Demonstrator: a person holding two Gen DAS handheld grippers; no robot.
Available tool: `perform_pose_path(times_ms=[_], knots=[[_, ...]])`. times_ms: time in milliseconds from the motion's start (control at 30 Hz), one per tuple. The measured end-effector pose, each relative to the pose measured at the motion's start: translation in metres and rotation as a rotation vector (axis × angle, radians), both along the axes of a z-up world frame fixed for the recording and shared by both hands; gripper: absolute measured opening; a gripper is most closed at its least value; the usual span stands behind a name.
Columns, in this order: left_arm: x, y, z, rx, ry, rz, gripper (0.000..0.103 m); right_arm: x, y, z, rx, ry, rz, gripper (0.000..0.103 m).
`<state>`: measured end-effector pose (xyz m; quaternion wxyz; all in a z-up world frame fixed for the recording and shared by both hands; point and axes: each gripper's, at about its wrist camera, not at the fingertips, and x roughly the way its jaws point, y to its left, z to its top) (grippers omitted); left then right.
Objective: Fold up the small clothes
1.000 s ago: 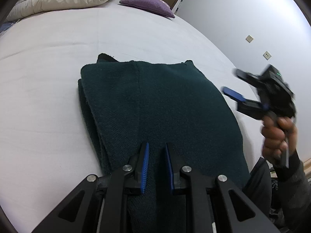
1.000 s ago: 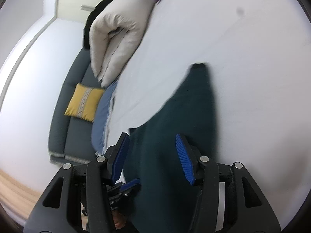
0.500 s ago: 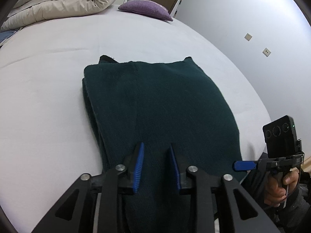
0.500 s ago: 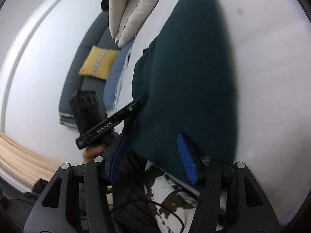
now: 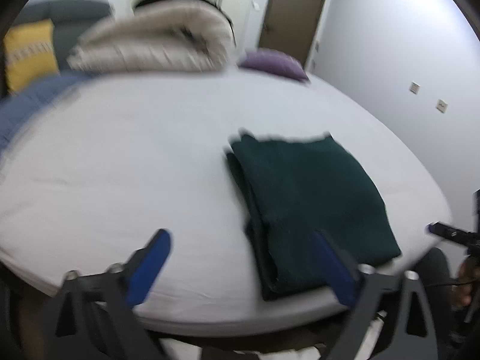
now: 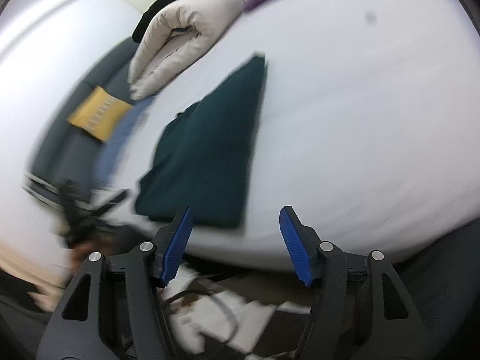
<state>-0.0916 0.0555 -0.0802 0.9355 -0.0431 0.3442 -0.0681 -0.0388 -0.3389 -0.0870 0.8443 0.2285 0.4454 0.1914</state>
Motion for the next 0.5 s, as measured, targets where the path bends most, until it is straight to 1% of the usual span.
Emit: perform_pose_path(times_ms=[33, 67, 100, 133, 167, 200, 233, 267, 333, 367, 400, 467, 500], knots=[[-0.006, 0.000, 0.007, 0.027, -0.041, 0.018, 0.103, -0.002, 0.011, 0.013, -0.095, -0.059, -0.018, 0.064], [-0.010, 0.000, 0.016, 0.057, -0.087, 0.038, 0.103, -0.003, 0.019, 0.023, -0.153, -0.104, -0.030, 0.071], [-0.015, -0.003, 0.025, 0.088, -0.134, 0.055, 0.103, -0.005, 0.023, 0.035, -0.203, -0.154, -0.046, 0.074], [-0.018, -0.006, 0.034, 0.118, -0.176, 0.075, 0.103, -0.008, 0.033, 0.047, -0.252, -0.224, -0.074, 0.082], [-0.021, -0.009, 0.042, 0.144, -0.213, 0.094, 0.103, -0.008, 0.035, 0.056, -0.271, -0.260, -0.090, 0.090], [-0.024, -0.012, 0.051, 0.171, -0.247, 0.121, 0.103, -0.010, 0.040, 0.065, -0.291, -0.308, -0.112, 0.093], [-0.027, -0.014, 0.061, 0.186, -0.275, 0.149, 0.103, -0.014, 0.045, 0.075, -0.308, -0.367, -0.138, 0.095], [-0.029, -0.015, 0.071, 0.188, -0.304, 0.185, 0.103, -0.013, 0.049, 0.086, -0.314, -0.396, -0.148, 0.095], [-0.031, -0.017, 0.087, 0.175, -0.333, 0.230, 0.103, -0.018, 0.055, 0.103, -0.333, -0.469, -0.155, 0.097], [-0.032, -0.019, 0.094, 0.170, -0.346, 0.233, 0.103, -0.020, 0.058, 0.112, -0.351, -0.495, -0.159, 0.101], [-0.034, -0.023, 0.102, 0.176, -0.364, 0.234, 0.103, -0.021, 0.060, 0.120, -0.373, -0.520, -0.168, 0.101], [-0.039, -0.031, 0.112, 0.228, -0.398, 0.215, 0.103, -0.023, 0.067, 0.136, -0.399, -0.546, -0.192, 0.102], [-0.037, -0.035, 0.115, 0.253, -0.394, 0.211, 0.103, -0.024, 0.067, 0.143, -0.403, -0.555, -0.194, 0.102]])
